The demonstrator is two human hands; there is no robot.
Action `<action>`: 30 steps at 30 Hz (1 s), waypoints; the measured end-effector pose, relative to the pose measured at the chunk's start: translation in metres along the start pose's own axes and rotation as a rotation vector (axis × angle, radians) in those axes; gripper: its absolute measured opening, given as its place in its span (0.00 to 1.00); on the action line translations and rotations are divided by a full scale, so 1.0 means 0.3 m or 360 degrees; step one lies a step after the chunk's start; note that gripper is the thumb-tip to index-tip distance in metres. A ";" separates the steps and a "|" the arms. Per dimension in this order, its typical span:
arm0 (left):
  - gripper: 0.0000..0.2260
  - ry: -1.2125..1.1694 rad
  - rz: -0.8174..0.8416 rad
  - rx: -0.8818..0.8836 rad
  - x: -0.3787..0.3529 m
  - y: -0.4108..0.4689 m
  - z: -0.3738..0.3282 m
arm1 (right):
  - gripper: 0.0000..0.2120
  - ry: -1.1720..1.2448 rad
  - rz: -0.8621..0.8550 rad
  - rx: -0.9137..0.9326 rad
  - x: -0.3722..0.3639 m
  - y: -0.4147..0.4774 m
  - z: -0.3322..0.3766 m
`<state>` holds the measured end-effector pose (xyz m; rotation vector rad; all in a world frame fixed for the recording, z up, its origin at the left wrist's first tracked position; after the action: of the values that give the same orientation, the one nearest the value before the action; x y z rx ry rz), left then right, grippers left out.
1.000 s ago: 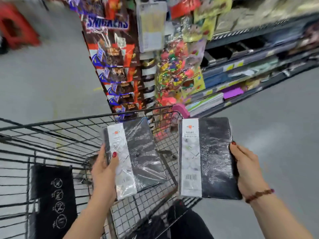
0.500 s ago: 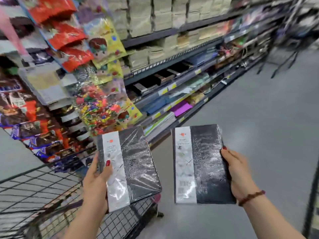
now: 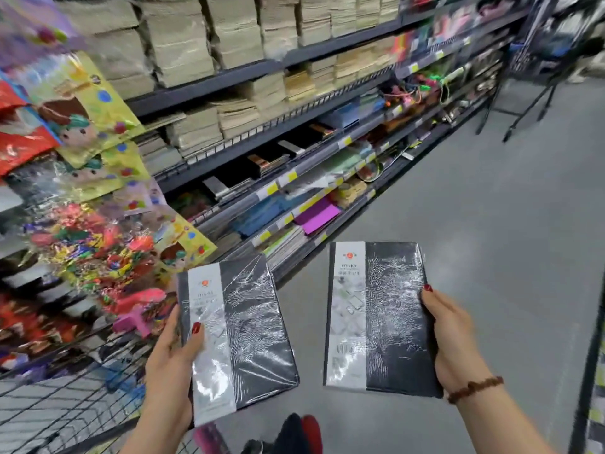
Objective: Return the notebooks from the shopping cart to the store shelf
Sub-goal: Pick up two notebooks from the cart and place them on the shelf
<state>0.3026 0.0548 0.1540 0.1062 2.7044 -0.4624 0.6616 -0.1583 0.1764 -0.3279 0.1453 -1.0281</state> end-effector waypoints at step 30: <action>0.25 -0.0290 -0.0968 -0.0265 -0.264 0.803 -0.009 | 0.13 -0.0631 0.1096 -0.0420 -1.265 1.212 0.195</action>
<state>0.4076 0.2822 0.1141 -0.7811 2.5398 -0.3842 0.7793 0.3509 0.0969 -0.6600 0.0270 -0.2488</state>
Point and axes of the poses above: each hand's wrist, its own y-axis towards the middle knuckle, its own x-axis out of the back of the hand, z = x × y, the point moved 10 cm from there along y, towards the middle knuckle, and after that the axes turned 15 degrees about -y, right-handed, at the moved point
